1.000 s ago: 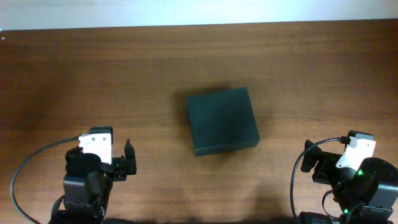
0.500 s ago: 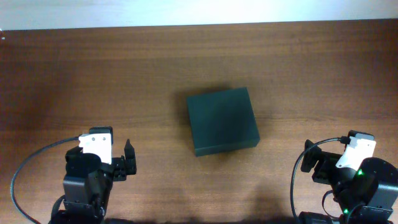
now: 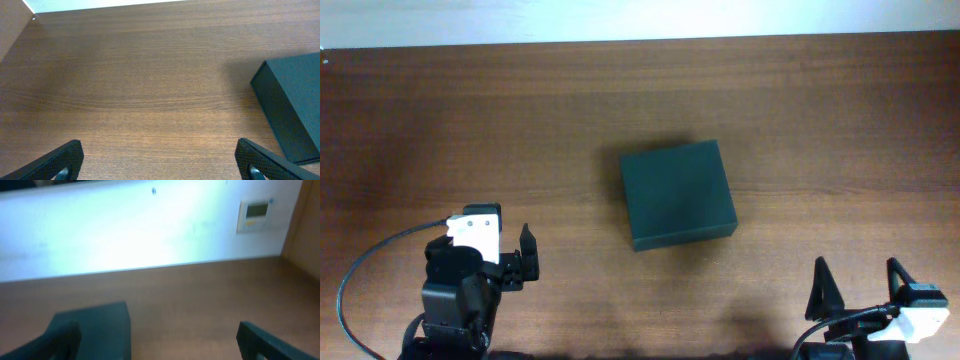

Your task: Pack container

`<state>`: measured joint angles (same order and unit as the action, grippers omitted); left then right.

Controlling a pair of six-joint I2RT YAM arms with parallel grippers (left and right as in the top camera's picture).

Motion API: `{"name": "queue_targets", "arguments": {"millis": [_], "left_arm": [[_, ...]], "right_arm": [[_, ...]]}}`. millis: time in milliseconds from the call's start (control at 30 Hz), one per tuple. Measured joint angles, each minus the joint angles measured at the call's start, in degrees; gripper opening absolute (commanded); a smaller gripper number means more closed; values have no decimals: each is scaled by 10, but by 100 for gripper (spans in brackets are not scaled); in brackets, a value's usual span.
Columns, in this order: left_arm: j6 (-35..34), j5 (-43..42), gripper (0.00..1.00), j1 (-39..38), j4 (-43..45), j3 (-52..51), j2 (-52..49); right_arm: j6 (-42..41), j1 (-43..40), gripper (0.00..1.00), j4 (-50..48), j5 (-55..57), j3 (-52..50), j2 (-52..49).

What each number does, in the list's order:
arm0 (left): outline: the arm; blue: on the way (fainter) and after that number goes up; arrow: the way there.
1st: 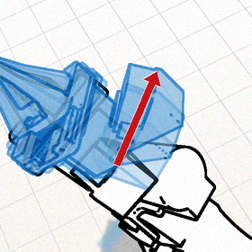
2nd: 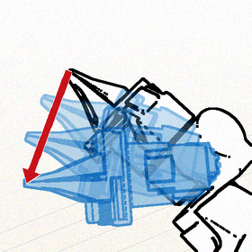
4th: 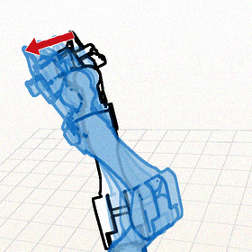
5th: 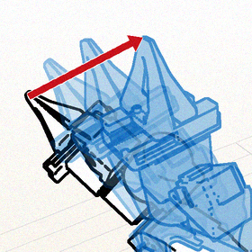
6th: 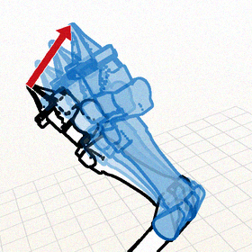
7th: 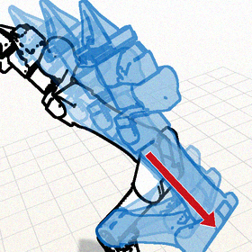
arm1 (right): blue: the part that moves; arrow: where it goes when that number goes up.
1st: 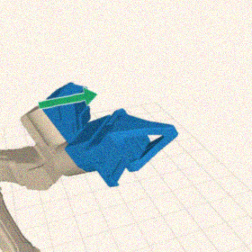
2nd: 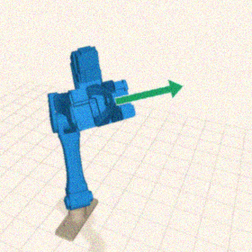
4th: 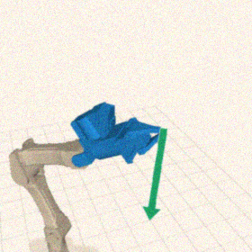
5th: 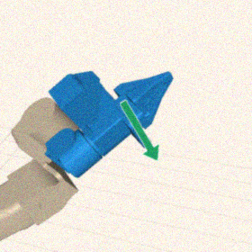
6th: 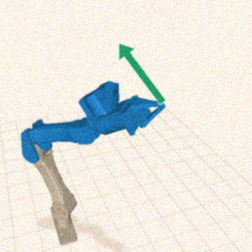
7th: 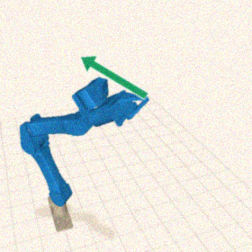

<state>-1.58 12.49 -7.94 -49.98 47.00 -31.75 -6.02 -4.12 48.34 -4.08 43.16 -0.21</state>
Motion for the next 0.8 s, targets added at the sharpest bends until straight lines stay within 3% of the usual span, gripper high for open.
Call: {"name": "queue_targets", "arguments": {"millis": [400,600,800], "left_arm": [[0,0,99,0,-1,0,0],[0,0,99,0,-1,0,0],[0,0,99,0,-1,0,0]], "right_arm": [[91,59,99,-413,34,-292,-4],[119,60,99,-443,39,-385,-4],[107,60,99,-391,45,-402,-4]]}}
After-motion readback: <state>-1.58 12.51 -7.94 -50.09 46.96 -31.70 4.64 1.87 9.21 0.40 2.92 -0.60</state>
